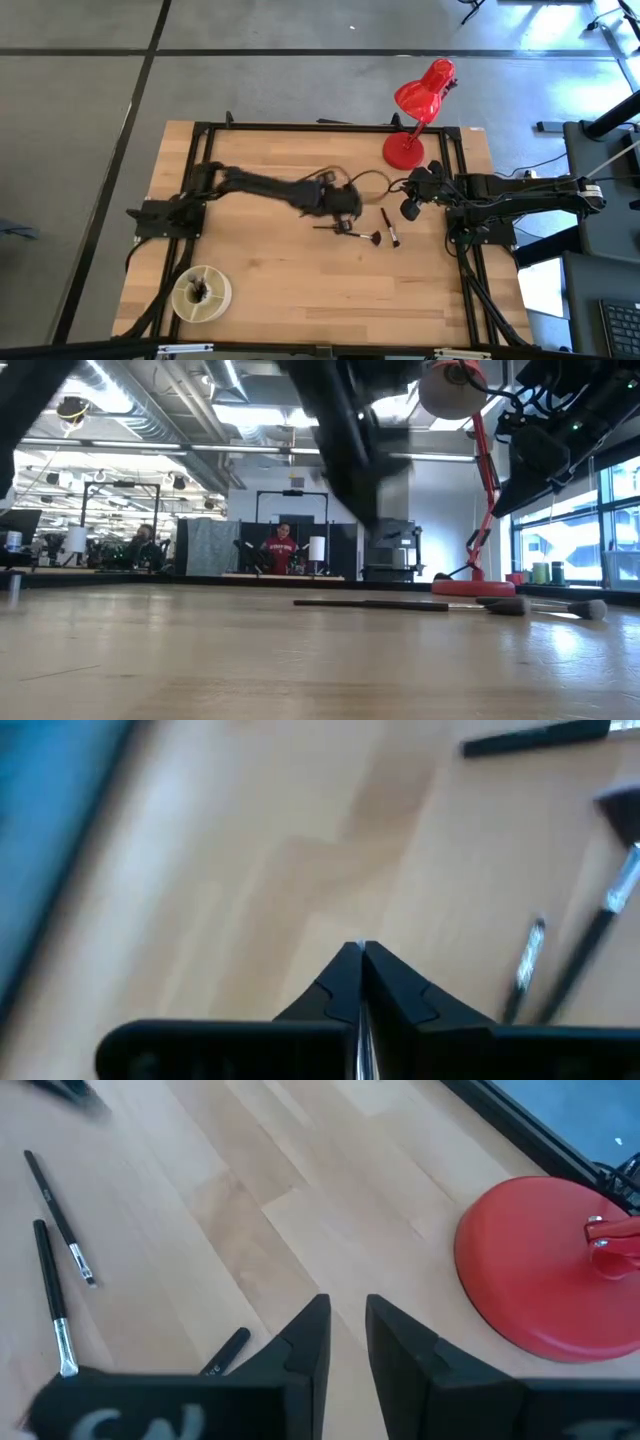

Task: Pick & Place Makeup Brushes
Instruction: Put the black eyeshadow brush into the makeup organizer

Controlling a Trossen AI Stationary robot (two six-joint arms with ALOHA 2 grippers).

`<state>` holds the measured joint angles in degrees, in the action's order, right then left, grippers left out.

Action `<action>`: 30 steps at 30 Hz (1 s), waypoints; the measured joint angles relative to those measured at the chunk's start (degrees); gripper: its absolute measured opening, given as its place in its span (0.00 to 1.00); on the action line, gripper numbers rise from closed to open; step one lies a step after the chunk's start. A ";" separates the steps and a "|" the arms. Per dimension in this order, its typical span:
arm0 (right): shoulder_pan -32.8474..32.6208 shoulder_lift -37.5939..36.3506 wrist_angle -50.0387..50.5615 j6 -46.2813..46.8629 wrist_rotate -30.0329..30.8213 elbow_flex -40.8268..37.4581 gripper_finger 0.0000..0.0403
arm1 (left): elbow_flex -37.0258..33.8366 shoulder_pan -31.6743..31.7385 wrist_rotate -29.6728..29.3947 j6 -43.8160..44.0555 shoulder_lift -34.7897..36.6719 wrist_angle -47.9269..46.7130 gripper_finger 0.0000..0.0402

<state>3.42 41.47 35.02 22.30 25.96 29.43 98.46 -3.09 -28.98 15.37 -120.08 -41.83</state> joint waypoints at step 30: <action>-1.28 -0.11 -1.29 2.78 1.05 -0.04 0.17 | -26.64 -58.51 -18.66 93.55 32.01 -48.20 0.01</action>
<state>2.14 41.36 33.72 25.08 27.00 29.39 71.81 -61.60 -47.64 108.92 -88.07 -90.03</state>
